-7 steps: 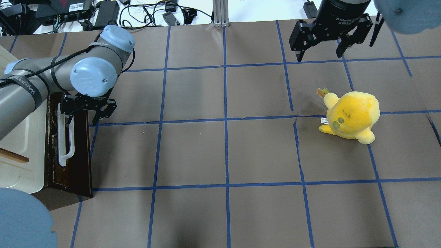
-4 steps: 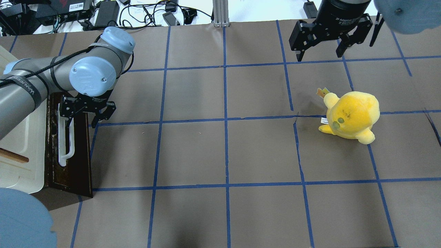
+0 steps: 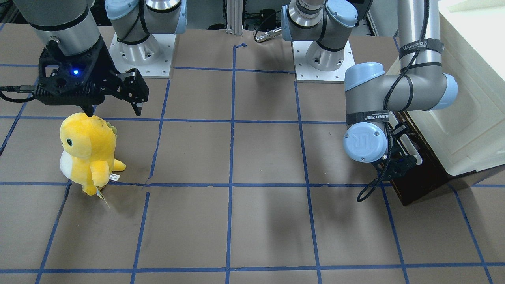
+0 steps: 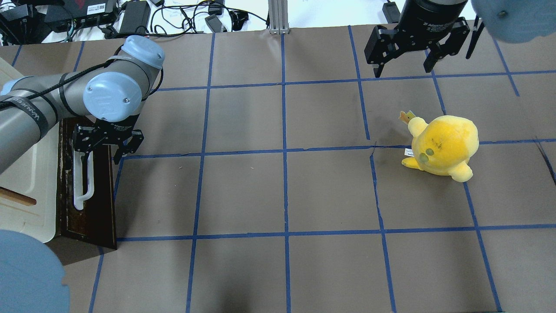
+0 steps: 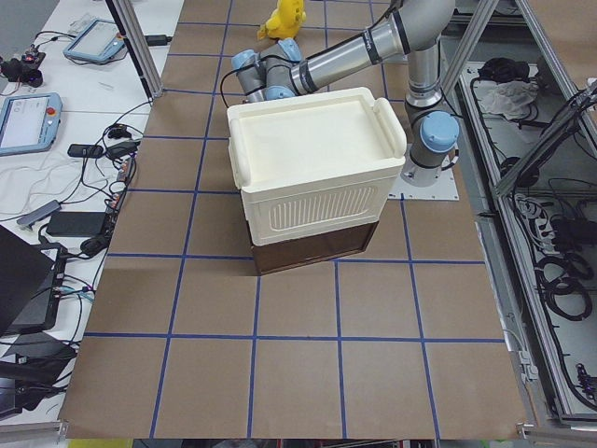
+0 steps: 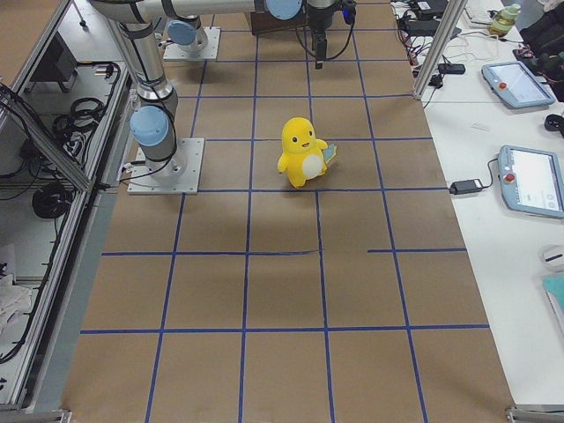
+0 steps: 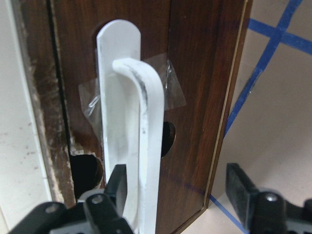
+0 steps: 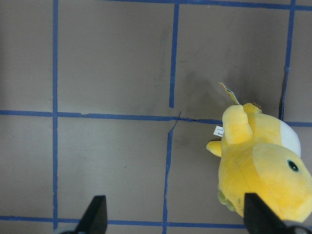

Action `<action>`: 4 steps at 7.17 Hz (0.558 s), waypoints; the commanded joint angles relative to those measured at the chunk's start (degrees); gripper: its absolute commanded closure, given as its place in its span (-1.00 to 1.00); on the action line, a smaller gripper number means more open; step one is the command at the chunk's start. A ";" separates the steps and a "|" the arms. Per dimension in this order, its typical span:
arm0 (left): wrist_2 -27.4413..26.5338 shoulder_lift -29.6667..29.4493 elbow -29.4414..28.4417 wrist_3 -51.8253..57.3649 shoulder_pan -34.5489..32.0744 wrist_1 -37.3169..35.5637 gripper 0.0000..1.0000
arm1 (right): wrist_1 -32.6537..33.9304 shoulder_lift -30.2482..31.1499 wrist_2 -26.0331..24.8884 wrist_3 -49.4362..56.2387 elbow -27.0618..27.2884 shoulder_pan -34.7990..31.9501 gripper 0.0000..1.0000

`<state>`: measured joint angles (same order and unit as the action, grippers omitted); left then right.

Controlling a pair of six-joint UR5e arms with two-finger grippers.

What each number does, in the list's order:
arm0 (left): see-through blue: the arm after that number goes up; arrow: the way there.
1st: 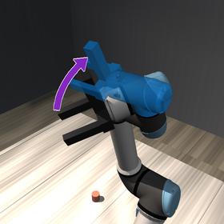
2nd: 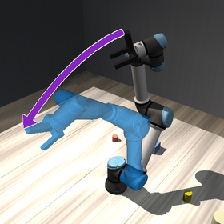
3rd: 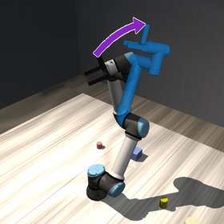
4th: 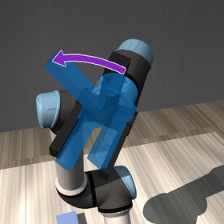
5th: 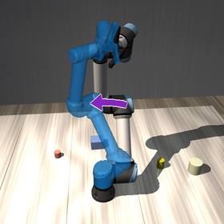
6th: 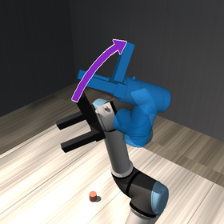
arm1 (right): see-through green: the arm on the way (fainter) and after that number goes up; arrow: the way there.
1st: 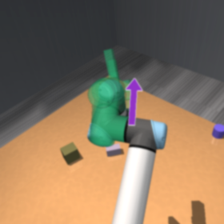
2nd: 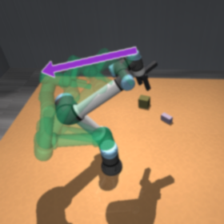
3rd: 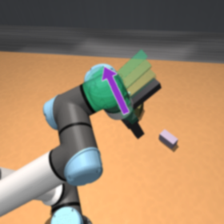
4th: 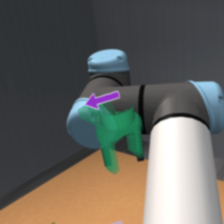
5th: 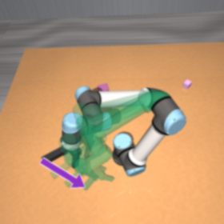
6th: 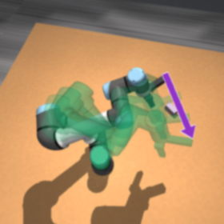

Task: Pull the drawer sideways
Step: 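Lower the open left gripper around the white bar handle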

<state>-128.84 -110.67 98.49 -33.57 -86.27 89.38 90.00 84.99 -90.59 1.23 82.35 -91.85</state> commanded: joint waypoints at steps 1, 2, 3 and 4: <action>0.35 -0.08 0.21 -0.62 0.05 0.09 -0.39 | 0.00 0.00 0.06 0.00 0.00 0.00 -1.00; 0.26 -0.08 0.82 -0.70 0.05 0.00 -0.22 | 0.00 0.00 0.06 0.00 0.00 0.00 -1.00; 0.26 -0.08 1.00 -0.70 0.23 0.09 -0.24 | 0.00 0.00 -0.03 0.00 0.00 0.00 -1.00; 0.17 0.01 1.00 -0.62 0.40 0.44 -0.24 | 0.00 0.00 -0.03 0.00 0.00 0.00 -1.00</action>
<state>-128.59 -110.72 99.36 -34.24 -86.06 89.53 90.00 84.99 -90.59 1.23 82.35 -91.85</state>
